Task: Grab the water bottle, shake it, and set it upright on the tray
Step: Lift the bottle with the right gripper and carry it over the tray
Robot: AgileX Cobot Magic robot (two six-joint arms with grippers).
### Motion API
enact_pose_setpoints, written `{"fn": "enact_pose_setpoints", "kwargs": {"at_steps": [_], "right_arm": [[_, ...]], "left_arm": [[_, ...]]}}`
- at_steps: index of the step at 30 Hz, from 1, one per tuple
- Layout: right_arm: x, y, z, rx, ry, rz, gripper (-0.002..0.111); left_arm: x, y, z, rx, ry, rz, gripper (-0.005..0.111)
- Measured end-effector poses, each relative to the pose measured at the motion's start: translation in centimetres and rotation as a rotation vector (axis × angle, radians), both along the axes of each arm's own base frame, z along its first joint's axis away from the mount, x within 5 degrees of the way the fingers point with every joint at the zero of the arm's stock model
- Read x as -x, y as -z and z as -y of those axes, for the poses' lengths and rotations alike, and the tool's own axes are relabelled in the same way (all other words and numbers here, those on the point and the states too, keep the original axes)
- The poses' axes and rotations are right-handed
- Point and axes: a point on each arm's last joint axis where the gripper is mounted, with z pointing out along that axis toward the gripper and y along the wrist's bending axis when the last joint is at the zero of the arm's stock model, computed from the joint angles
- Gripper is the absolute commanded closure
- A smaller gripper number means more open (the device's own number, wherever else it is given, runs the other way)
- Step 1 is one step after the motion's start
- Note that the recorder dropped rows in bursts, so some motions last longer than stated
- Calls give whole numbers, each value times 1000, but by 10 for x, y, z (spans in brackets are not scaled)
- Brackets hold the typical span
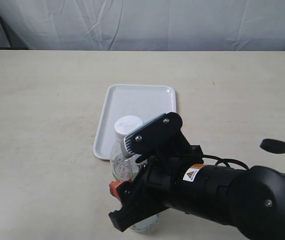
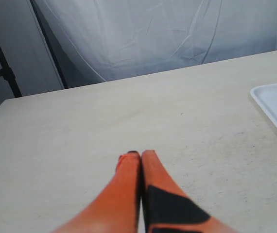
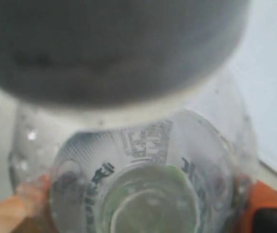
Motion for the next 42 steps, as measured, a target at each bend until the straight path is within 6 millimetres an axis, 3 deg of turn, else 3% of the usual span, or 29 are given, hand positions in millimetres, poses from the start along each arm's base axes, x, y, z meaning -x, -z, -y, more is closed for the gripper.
{"fn": "enact_pose_setpoints", "kwargs": {"at_steps": [6,15,18,21,23,26,30,34,37,42], "right_arm": [[2,-15,5,-58,0,4,109],[-20,-38,17,-119,221,213,109],[-24,-50,12,-118,234,247,109],[-22,-68,-3,-117,104,293,109],[-26,-80,-6,-138,195,303,109],[-47,-99,8,-70,459,400,109],[-43,-113,-1,32,246,452,109],[-48,-122,-2,2,410,430,109],[-47,-126,-4,-1,314,439,109],[-47,-128,-4,-61,413,383,109]], "left_arm": [[0,0,0,0,0,0,106],[0,0,0,0,0,0,106],[0,0,0,0,0,0,106],[0,0,0,0,0,0,106],[0,0,0,0,0,0,106],[0,0,0,0,0,0,106],[0,0,0,0,0,0,106],[0,0,0,0,0,0,106],[0,0,0,0,0,0,106],[0,0,0,0,0,0,106]]}}
